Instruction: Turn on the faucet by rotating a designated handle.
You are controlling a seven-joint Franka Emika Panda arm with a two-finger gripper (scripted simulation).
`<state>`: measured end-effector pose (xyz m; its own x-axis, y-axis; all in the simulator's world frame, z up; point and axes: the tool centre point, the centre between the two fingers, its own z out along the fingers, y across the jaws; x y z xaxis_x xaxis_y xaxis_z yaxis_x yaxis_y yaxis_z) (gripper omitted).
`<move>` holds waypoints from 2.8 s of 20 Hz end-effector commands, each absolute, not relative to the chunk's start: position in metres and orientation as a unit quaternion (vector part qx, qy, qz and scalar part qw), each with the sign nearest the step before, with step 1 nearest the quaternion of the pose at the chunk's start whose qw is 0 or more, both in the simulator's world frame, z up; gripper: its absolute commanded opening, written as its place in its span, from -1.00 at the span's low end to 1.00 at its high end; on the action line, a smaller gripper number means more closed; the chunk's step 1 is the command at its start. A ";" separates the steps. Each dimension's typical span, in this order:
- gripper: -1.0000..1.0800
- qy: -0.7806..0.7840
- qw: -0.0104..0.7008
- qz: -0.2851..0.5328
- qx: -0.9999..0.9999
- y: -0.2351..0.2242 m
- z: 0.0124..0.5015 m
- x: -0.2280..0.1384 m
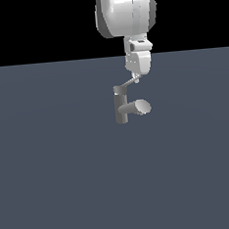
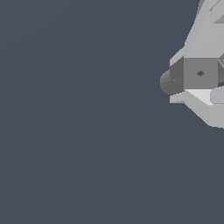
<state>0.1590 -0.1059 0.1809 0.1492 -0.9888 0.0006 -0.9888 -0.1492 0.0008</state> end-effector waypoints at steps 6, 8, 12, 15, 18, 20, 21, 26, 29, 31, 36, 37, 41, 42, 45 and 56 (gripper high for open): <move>-1.00 -0.653 0.000 0.000 0.758 -0.106 0.181 0.160; -1.00 -0.653 0.000 0.000 0.758 -0.106 0.181 0.160; -1.00 -0.653 0.000 0.000 0.758 -0.107 0.181 0.156; -1.00 -0.653 0.000 0.000 0.758 -0.109 0.181 0.149; -1.00 -0.653 0.000 0.000 0.758 -0.110 0.181 0.143; -1.00 -0.653 0.000 0.000 0.758 -0.111 0.181 0.138; -1.00 -0.653 0.000 0.000 0.758 -0.112 0.181 0.136; -1.00 -0.653 0.000 0.000 0.758 -0.115 0.181 0.124; -1.00 -0.653 0.000 0.000 0.758 -0.116 0.181 0.116; -1.00 -0.653 0.000 0.000 0.758 -0.118 0.181 0.111; -1.00 -0.653 0.000 0.000 0.758 -0.121 0.181 0.098; -1.00 -0.653 0.000 0.000 0.758 -0.122 0.181 0.096; -1.00 -0.647 -0.009 0.010 0.762 -0.110 0.193 0.102; -1.00 -0.647 -0.008 0.009 0.762 -0.109 0.192 0.099; -1.00 -0.648 -0.007 0.008 0.762 -0.106 0.191 0.091; -1.00 -0.650 -0.004 0.004 0.760 -0.095 0.186 0.059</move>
<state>0.0711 -0.0993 0.1977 0.1533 -0.9881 0.0103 -0.9874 -0.1536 -0.0378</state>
